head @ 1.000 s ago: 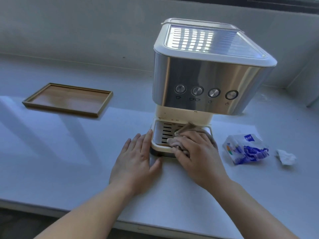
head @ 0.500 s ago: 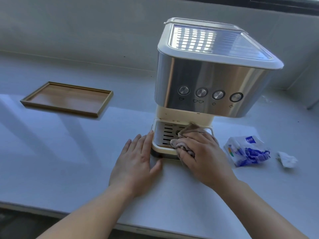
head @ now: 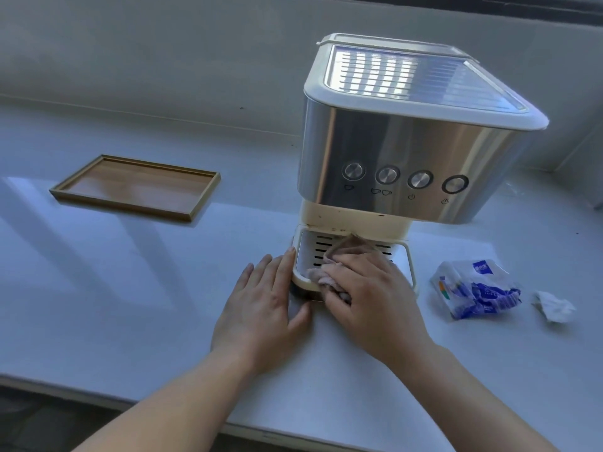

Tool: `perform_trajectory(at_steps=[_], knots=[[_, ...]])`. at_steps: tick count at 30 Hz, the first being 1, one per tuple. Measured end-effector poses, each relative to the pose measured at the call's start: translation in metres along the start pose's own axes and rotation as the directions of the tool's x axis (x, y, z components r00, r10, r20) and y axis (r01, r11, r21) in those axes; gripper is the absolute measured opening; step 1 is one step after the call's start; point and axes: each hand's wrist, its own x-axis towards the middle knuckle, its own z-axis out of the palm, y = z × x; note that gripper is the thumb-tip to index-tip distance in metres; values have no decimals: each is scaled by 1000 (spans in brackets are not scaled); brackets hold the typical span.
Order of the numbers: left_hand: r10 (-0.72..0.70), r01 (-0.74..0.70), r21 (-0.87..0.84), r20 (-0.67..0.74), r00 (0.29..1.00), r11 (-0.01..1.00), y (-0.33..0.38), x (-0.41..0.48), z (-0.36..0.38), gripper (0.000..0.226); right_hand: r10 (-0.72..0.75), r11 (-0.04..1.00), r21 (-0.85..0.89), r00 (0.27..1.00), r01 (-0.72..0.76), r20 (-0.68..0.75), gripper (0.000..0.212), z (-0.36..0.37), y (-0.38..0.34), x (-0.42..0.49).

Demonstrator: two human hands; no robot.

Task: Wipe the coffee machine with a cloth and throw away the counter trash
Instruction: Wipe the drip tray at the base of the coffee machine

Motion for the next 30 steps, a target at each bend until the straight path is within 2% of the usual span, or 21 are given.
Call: perform_trajectory(at_steps=[5, 7, 9, 11, 14, 15, 16, 17, 19, 21, 23, 25, 28, 30], knots=[[9, -9, 22, 2, 1000, 1000, -1, -1, 1, 80, 153, 986, -42, 981, -159, -122, 22, -16, 34, -12], [7, -8, 16, 5, 1000, 1000, -1, -2, 1, 80, 212, 977, -5, 967, -215, -144, 22, -14, 35, -16], [7, -7, 11, 4, 1000, 1000, -1, -1, 1, 80, 205, 978, 49, 970, -200, -128, 27, -11, 33, -23], [-1, 1, -3, -4, 1000, 1000, 0, -1, 1, 80, 131, 991, 39, 983, -127, -127, 31, -12, 36, -29], [-6, 6, 2, 1, 1000, 1000, 1, -1, 1, 80, 44, 998, 40, 994, -40, -104, 20, -21, 38, -25], [-7, 7, 3, 1, 1000, 1000, 1, -1, 0, 80, 62, 995, 78, 995, -56, -81, 9, -26, 38, -18], [-11, 11, 4, -1, 1000, 1000, 1, -1, 0, 79, 120, 988, 106, 991, -114, -53, 12, -30, 36, -9], [-14, 14, 4, -1, 1000, 1000, 1, -1, 0, 79, 179, 978, 119, 983, -174, -36, 24, -29, 36, 2], [-15, 15, 6, 9, 1000, 1000, 2, -1, 0, 79, 284, 957, 65, 959, -283, 2, 24, -21, 26, 18], [-13, 13, 8, 17, 1000, 1000, 2, 1, -1, 80, 255, 965, 55, 967, -256, 26, 22, -12, 10, 21], [-12, 11, 11, 25, 1000, 1000, 1, 1, -1, 81, 128, 986, 107, 991, -130, 29, 7, -8, 5, 12], [-7, 7, 19, 23, 1000, 1000, -1, 0, 0, 81, 53, 991, 123, 998, -56, 22, 17, -11, 13, 4], [-3, 2, 27, 16, 1000, 1000, -1, 0, 1, 80, 158, 978, 141, 987, -155, -4, 26, -16, 25, 1], [-7, 6, 22, 14, 1000, 1000, 0, 0, 1, 81, 181, 976, 123, 983, -181, 9, 22, -12, 16, 5]])
